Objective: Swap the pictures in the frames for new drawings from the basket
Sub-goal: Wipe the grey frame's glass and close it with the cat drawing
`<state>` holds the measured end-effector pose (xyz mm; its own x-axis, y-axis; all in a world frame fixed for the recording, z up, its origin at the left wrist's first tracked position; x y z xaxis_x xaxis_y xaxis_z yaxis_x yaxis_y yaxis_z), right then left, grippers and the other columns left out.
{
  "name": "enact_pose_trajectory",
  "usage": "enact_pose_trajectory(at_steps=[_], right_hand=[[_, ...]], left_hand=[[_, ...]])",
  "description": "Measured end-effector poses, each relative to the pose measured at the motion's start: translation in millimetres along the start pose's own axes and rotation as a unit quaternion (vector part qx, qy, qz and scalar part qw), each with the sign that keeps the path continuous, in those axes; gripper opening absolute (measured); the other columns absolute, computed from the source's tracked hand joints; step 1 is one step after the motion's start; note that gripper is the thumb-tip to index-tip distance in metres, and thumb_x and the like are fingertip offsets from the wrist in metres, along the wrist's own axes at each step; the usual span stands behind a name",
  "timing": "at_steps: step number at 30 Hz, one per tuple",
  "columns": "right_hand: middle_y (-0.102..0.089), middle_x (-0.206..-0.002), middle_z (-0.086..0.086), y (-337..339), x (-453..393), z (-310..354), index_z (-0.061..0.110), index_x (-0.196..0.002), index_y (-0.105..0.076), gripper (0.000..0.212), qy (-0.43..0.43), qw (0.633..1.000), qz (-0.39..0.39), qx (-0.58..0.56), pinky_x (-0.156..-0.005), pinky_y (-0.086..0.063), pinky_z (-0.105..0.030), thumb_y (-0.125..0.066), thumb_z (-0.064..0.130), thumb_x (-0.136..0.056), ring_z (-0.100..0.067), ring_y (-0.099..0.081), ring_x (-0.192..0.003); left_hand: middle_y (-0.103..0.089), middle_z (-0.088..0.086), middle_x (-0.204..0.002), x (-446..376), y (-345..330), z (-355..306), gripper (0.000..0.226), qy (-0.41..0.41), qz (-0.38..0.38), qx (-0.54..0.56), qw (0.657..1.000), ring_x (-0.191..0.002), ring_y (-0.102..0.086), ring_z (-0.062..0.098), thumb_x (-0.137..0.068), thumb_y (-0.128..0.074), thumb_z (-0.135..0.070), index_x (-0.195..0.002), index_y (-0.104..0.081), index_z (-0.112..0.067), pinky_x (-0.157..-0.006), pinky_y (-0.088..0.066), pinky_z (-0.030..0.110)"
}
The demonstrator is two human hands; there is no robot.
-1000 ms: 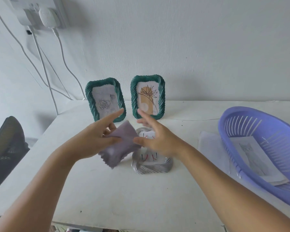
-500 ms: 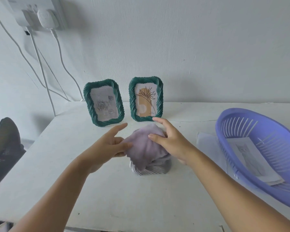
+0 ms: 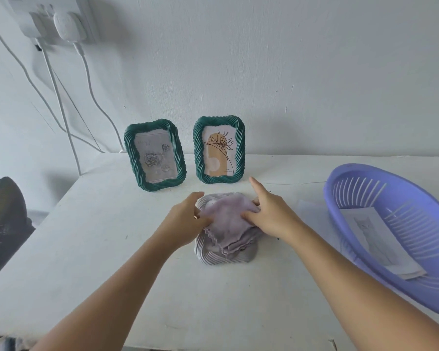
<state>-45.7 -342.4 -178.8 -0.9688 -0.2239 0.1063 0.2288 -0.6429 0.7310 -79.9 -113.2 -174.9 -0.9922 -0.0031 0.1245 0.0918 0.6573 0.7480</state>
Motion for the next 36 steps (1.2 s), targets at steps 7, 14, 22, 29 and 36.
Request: enact_pose_trajectory(at_steps=[7, 14, 22, 29, 36], right_hand=[[-0.053, -0.115, -0.004, -14, 3, 10, 0.029, -0.139, -0.060, 0.048, 0.149, 0.960, -0.162, 0.170, -0.087, -0.050, -0.042, -0.062, 0.046, -0.093, -0.030, -0.053, -0.104], [-0.053, -0.136, 0.001, -51, 6, 11, 0.032, -0.130, -0.064, 0.055, 0.175, 0.953, -0.049, 0.241, -0.104, -0.041, -0.045, -0.039, 0.064, -0.094, -0.025, -0.046, -0.124], [-0.059, -0.137, 0.001, -53, 12, -1, 0.033, -0.127, -0.067, 0.035, 0.183, 0.938, -0.097, 0.277, -0.109, -0.032, -0.061, -0.056, 0.042, -0.096, -0.028, -0.053, -0.121], [-0.055, -0.143, 0.001, -50, -6, 12, 0.031, -0.130, -0.067, 0.035, 0.155, 0.948, -0.079, 0.266, -0.112, -0.023, -0.055, -0.052, 0.034, -0.099, -0.028, -0.047, -0.128], [-0.052, -0.140, 0.010, -39, 8, -10, 0.042, -0.131, -0.063, 0.035, 0.171, 0.941, -0.074, 0.284, -0.111, -0.020, -0.055, -0.045, 0.040, -0.101, -0.022, -0.044, -0.124]], left_hand=[[-0.011, -0.013, -0.168, 4, 8, 30, 0.111, -0.076, 0.067, -0.156, 0.983, -0.155, -0.003, 0.015, -0.071, -0.049, -0.092, -0.160, -0.003, -0.043, -0.124, -0.008, 0.045], [0.019, -0.016, -0.164, 4, 10, 50, 0.130, -0.088, 0.138, -0.218, 0.962, -0.149, 0.029, 0.011, -0.055, -0.056, -0.100, -0.154, 0.013, -0.052, -0.124, 0.014, 0.042], [0.020, -0.017, -0.164, 4, 3, 59, 0.125, -0.114, 0.102, -0.242, 0.958, -0.151, 0.029, 0.010, -0.050, -0.042, -0.107, -0.142, 0.027, -0.060, -0.125, 0.011, 0.045], [0.019, -0.015, -0.166, 3, 1, 61, 0.126, -0.118, 0.094, -0.244, 0.958, -0.151, 0.027, 0.011, -0.049, -0.039, -0.109, -0.143, 0.028, -0.058, -0.126, 0.009, 0.046], [0.017, -0.014, -0.167, 2, 1, 63, 0.138, -0.117, 0.094, -0.244, 0.958, -0.151, 0.028, 0.010, -0.045, -0.035, -0.111, -0.157, 0.014, -0.046, -0.125, 0.009, 0.046]])
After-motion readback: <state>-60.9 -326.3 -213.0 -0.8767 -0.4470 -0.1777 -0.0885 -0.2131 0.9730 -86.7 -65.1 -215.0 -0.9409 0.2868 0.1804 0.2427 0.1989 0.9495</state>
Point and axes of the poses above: each hand's wrist, its own x-axis away from the middle knuckle, its own y-axis out of the back of the hand, z = x × y, the point moved 1 cm from there along -x, towards the middle knuckle
